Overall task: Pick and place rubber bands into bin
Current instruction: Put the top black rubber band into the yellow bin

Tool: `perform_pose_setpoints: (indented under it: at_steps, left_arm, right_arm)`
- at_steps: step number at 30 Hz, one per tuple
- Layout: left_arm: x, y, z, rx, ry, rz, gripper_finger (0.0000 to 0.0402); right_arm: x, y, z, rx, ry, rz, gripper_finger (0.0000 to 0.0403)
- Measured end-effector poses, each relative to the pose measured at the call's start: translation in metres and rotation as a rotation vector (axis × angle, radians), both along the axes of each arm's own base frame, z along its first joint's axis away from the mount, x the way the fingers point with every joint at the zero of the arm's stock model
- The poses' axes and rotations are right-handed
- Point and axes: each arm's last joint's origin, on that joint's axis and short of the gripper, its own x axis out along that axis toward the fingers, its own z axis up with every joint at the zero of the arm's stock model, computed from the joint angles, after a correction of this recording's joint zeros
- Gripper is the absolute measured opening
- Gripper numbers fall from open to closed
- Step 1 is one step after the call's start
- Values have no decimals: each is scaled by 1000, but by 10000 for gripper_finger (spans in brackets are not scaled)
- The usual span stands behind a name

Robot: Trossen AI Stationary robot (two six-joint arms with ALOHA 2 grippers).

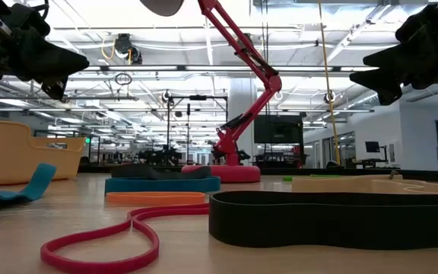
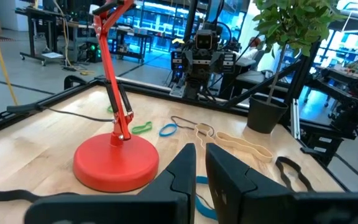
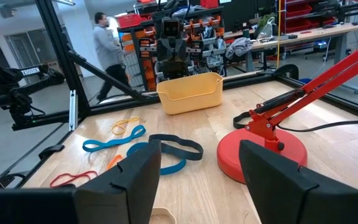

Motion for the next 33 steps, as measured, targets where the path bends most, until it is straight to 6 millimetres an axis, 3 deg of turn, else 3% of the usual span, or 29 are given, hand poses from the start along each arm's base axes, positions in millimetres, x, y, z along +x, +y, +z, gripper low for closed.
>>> perform_pose_setpoints:
  at_steps: [17, 26, 29, 33]
  left_arm:
    - [0, 1, 1, -23, -7, 19, 42]
    - [0, 3, 1, -25, -8, 110, 43]
    - [0, 4, 1, -26, -9, 150, 58]
    - [-1, 5, 0, -39, -7, 177, 112]
  right_arm:
    - [0, 0, 0, 0, 0, 0, 210]
    - [0, 0, 0, 0, 0, -3, 210]
    - [0, 0, 0, 0, 0, -4, 210]
    - [0, 0, 0, 0, 0, -5, 210]
